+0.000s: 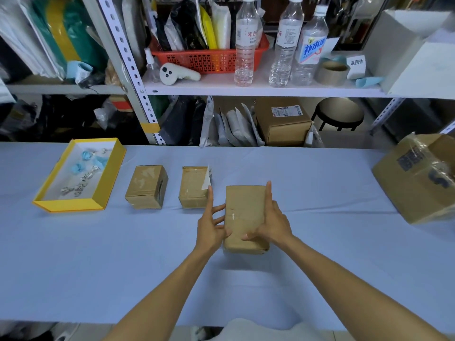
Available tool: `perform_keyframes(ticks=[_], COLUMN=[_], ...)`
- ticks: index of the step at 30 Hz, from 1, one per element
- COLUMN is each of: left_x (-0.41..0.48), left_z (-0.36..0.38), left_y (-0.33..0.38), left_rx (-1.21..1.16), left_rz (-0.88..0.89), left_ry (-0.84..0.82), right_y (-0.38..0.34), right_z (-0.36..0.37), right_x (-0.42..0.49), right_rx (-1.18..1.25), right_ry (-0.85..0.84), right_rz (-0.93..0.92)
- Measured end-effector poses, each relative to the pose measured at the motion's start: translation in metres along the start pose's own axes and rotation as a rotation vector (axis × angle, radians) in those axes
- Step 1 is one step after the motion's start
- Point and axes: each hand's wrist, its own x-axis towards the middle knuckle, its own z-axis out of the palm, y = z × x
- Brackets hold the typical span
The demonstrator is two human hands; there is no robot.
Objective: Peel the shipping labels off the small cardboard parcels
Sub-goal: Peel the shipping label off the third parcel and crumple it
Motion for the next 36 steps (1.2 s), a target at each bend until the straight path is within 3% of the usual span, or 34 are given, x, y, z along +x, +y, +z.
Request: perform_keyframes(ticks=[5, 12, 15, 21, 28, 34, 36], left_x=[-0.004, -0.004, -0.003, -0.002, -0.002, -0.001, -0.001], left_z=[0.002, 0.001, 0.0, 0.011, 0.01, 0.011, 0.012], left_y=[-0.002, -0.005, -0.007, 0.002, -0.001, 0.004, 0.005], left_rx=[-0.058, -0.088, -0.113, -0.147, -0.195, -0.171, -0.137], left_rz=[0.019, 0.004, -0.02, -0.045, -0.071, -0.037, -0.026], left_ry=[0.023, 0.015, 0.021, 0.059, 0.077, 0.078, 0.06], right_y=[0.001, -0.001, -0.005, -0.023, -0.023, -0.031, -0.031], right_z=[-0.01, -0.011, -0.008, -0.003, -0.006, -0.007, -0.004], right_x=[0.01, 0.024, 0.02, 0.012, 0.024, 0.018, 0.017], right_rx=[0.047, 0.211, 0.124, -0.047, -0.044, -0.126, -0.174], right_ry=[-0.028, 0.149, 0.203, 0.123, 0.252, 0.066, 0.08], right_rz=[-0.024, -0.04, -0.018, 0.125, 0.04, 0.081, 0.099])
